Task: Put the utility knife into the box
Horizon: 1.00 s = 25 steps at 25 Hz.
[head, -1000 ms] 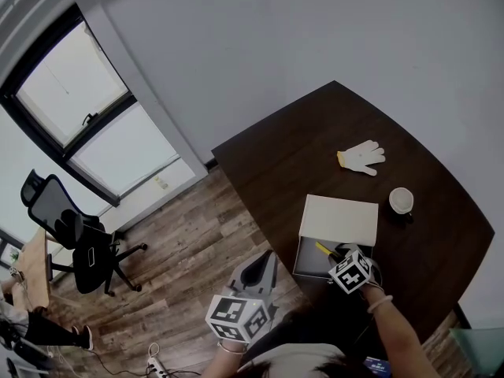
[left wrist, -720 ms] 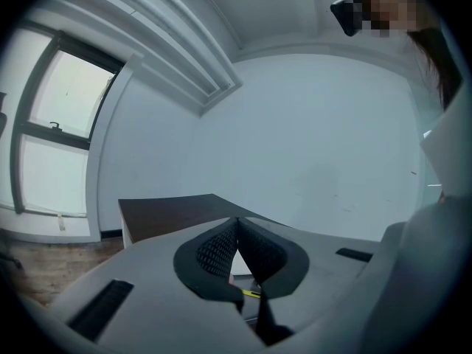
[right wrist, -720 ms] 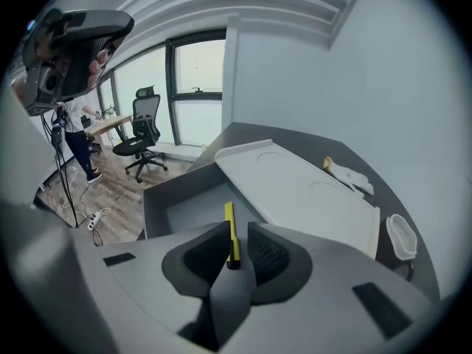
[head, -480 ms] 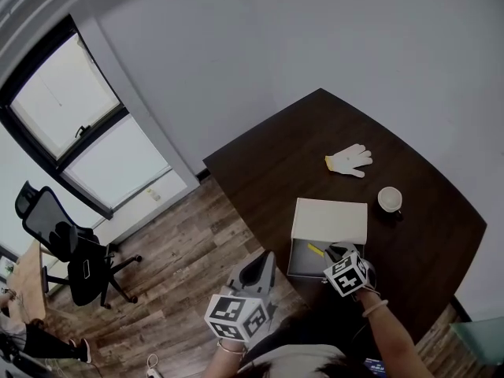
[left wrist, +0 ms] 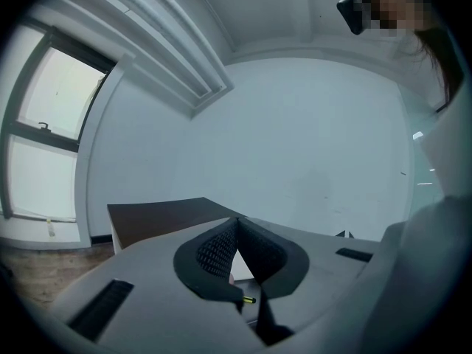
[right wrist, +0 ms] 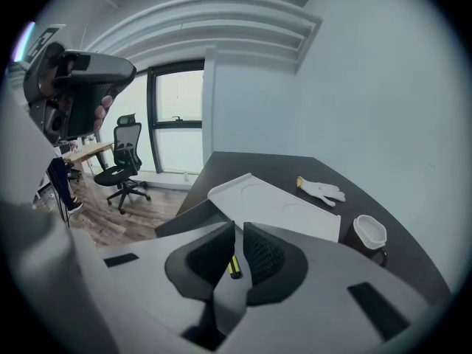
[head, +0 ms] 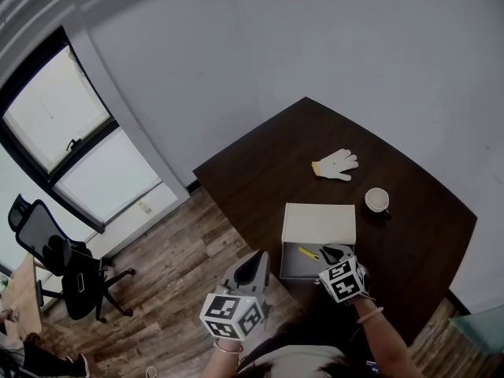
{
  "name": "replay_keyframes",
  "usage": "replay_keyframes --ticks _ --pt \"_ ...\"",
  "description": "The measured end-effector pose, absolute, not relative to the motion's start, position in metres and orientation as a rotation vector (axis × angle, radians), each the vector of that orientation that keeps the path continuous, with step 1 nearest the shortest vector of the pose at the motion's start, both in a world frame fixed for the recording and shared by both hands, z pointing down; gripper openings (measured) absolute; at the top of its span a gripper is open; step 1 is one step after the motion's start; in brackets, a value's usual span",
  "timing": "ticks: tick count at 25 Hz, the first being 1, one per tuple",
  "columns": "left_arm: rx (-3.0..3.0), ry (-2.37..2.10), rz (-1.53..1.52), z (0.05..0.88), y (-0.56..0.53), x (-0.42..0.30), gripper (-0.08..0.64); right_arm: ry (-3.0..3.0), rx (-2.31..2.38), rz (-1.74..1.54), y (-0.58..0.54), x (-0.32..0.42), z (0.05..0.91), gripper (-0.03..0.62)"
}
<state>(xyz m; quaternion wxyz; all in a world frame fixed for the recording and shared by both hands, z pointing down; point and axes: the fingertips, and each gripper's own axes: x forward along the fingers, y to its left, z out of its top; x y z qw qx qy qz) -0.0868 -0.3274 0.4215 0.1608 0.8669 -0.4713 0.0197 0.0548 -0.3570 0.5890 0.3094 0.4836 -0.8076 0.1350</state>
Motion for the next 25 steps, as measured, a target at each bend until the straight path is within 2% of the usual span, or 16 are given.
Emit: replay_keyframes --ticks 25 --pt "2.641 -1.182 0.082 0.396 -0.306 -0.037 0.017 -2.231 1.706 0.313 -0.312 0.090 0.478 0.012"
